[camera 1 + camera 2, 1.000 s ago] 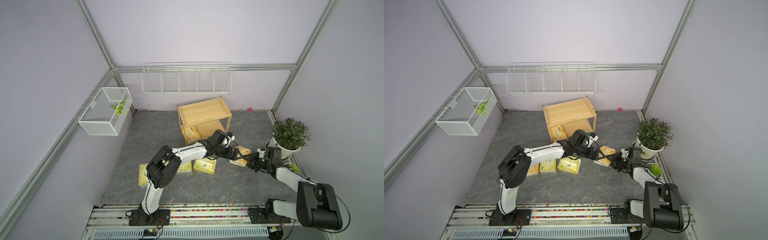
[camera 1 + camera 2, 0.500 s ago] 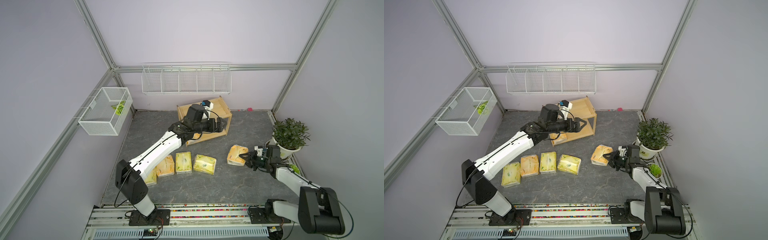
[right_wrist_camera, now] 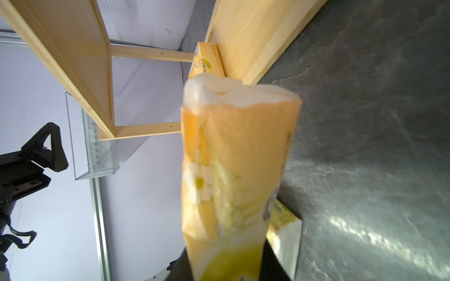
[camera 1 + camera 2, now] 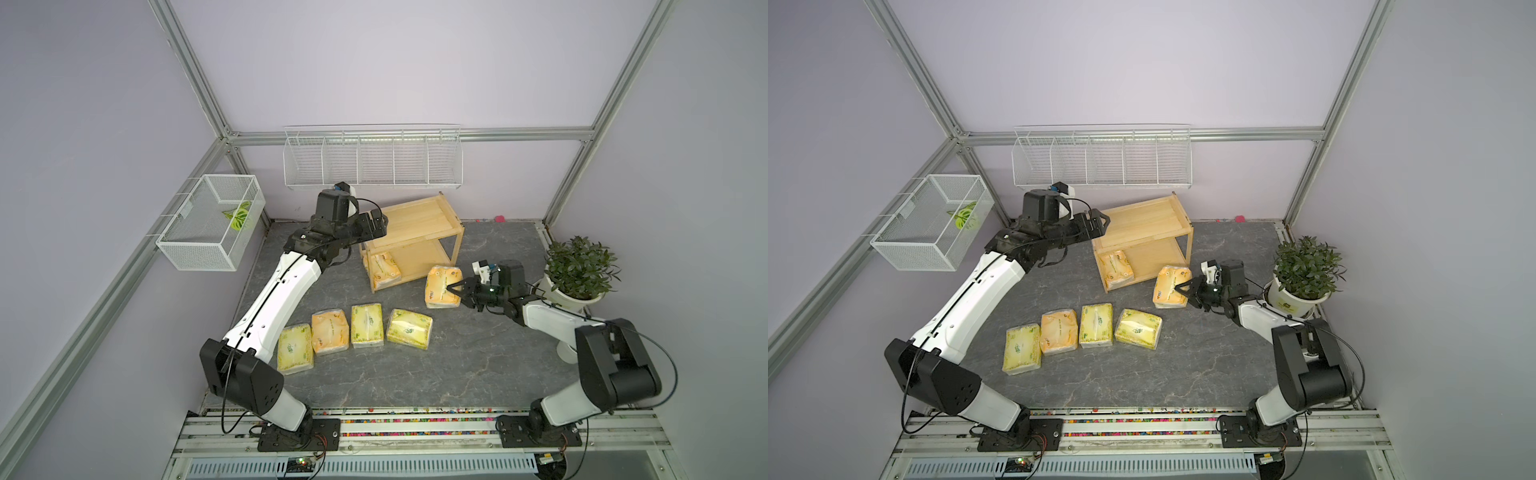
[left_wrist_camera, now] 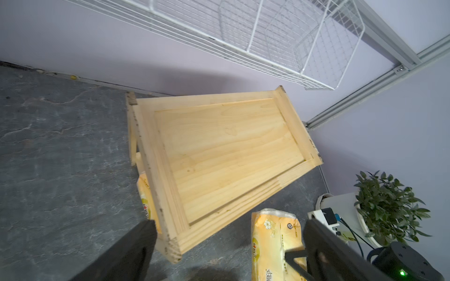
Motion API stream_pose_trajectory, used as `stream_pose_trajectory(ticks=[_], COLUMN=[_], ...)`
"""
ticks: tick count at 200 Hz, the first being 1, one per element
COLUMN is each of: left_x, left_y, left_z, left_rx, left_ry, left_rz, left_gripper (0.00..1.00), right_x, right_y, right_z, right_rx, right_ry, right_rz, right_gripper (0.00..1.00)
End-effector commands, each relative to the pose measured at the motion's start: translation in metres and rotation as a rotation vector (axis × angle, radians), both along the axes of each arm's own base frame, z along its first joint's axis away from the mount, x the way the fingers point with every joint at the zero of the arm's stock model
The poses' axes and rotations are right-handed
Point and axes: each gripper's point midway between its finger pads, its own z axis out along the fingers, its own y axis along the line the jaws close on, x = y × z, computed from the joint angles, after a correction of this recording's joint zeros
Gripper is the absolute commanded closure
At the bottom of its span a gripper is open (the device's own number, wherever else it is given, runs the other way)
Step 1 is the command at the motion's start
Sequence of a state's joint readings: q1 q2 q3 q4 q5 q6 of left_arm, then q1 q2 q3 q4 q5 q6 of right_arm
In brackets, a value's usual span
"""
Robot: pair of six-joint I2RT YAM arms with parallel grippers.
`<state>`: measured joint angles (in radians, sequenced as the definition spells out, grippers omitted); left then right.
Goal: Place the tissue boxes on the shelf by color
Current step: Pick up the box of tissues from the center of the board, then place a box of tissues on the shelf.
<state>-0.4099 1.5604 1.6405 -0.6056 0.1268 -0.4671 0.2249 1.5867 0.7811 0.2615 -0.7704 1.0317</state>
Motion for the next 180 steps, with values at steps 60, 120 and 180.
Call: stream_pose_trajectory(ticks=[60, 120, 180], left_x=[0.022, 0.037, 0.049], left_y=[0.014, 0.022, 0.034], left_z=[-0.028, -0.046, -0.070], left_rx=[0.046, 0.068, 0.099], left_ry=[0.046, 0.068, 0.111], left_rz=[0.025, 0.066, 0.114], left_gripper=[0.00, 0.00, 0.00], right_x=[0.070, 0.095, 0.115], right_y=[0.038, 0.044, 0.049], right_z=[0.001, -0.010, -0.015], right_rx=[0.060, 0.057, 0.079], right_ry=[-0.135, -0.172, -0.213], right_rz=[-0.010, -0.117, -0.218], right_gripper=[0.74, 0.73, 0.72])
